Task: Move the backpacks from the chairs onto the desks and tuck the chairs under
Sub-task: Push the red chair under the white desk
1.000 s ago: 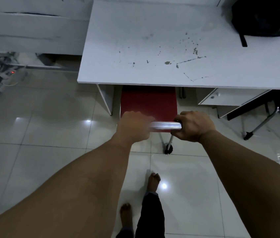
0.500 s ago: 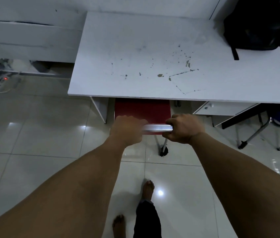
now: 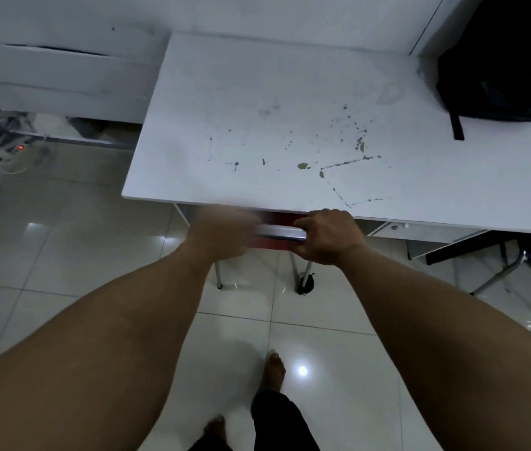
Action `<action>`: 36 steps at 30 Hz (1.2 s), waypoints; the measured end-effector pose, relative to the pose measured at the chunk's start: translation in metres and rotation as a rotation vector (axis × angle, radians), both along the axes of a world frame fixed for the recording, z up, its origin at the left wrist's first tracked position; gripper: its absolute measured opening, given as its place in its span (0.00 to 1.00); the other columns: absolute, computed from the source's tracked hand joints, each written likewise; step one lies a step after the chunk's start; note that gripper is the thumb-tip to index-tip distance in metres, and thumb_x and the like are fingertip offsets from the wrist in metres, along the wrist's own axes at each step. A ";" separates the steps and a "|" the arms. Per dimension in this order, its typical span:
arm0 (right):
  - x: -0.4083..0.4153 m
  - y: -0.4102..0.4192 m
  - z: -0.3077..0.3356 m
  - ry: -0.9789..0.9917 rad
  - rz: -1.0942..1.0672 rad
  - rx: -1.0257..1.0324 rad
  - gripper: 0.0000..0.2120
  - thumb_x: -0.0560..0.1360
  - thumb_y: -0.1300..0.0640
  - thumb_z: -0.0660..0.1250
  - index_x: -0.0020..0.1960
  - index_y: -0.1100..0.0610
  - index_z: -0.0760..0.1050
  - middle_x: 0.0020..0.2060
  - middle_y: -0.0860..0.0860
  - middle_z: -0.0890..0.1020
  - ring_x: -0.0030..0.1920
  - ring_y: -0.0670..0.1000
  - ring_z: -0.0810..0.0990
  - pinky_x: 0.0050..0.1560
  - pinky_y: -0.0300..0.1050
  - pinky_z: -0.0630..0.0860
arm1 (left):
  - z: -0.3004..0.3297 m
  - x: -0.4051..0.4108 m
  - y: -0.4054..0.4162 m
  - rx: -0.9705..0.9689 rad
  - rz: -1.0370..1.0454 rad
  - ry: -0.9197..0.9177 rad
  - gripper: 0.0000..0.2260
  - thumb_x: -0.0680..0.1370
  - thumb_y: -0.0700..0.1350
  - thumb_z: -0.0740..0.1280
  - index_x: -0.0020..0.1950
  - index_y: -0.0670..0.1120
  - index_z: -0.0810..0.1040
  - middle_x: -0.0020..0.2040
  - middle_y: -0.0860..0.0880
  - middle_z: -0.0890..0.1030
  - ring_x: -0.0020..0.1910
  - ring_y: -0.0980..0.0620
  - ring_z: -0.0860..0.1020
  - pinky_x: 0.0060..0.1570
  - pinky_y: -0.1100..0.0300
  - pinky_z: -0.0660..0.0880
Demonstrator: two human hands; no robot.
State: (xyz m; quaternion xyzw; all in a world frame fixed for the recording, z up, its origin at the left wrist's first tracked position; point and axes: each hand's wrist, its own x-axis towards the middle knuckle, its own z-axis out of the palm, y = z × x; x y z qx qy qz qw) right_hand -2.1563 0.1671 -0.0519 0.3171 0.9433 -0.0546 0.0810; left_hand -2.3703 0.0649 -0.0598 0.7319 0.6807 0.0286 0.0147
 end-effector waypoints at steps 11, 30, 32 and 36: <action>-0.010 0.037 -0.001 0.006 0.018 -0.038 0.19 0.73 0.34 0.63 0.55 0.44 0.82 0.42 0.47 0.81 0.40 0.53 0.80 0.37 0.42 0.67 | -0.004 -0.015 0.035 -0.043 0.016 -0.015 0.18 0.67 0.54 0.71 0.57 0.60 0.83 0.38 0.51 0.85 0.34 0.45 0.82 0.37 0.56 0.75; -0.021 0.022 0.010 -0.127 -0.258 -0.342 0.14 0.71 0.48 0.67 0.57 0.43 0.80 0.44 0.46 0.78 0.44 0.52 0.80 0.43 0.46 0.77 | 0.011 -0.012 0.035 -0.449 0.123 -0.242 0.19 0.72 0.53 0.68 0.62 0.61 0.74 0.50 0.55 0.82 0.47 0.51 0.79 0.43 0.59 0.69; -0.024 0.022 0.012 -0.175 -0.262 -0.382 0.15 0.71 0.50 0.68 0.57 0.45 0.80 0.45 0.48 0.80 0.44 0.52 0.81 0.45 0.47 0.79 | 0.018 -0.012 0.037 -0.549 0.139 -0.299 0.21 0.72 0.51 0.69 0.65 0.59 0.73 0.54 0.54 0.81 0.51 0.50 0.78 0.47 0.58 0.72; -0.031 0.020 0.024 -0.316 -0.267 -0.402 0.15 0.71 0.50 0.70 0.57 0.50 0.79 0.45 0.50 0.81 0.45 0.52 0.81 0.45 0.46 0.78 | 0.029 -0.005 0.041 -0.693 0.157 -0.315 0.27 0.72 0.46 0.70 0.71 0.56 0.72 0.61 0.50 0.78 0.57 0.48 0.77 0.55 0.54 0.76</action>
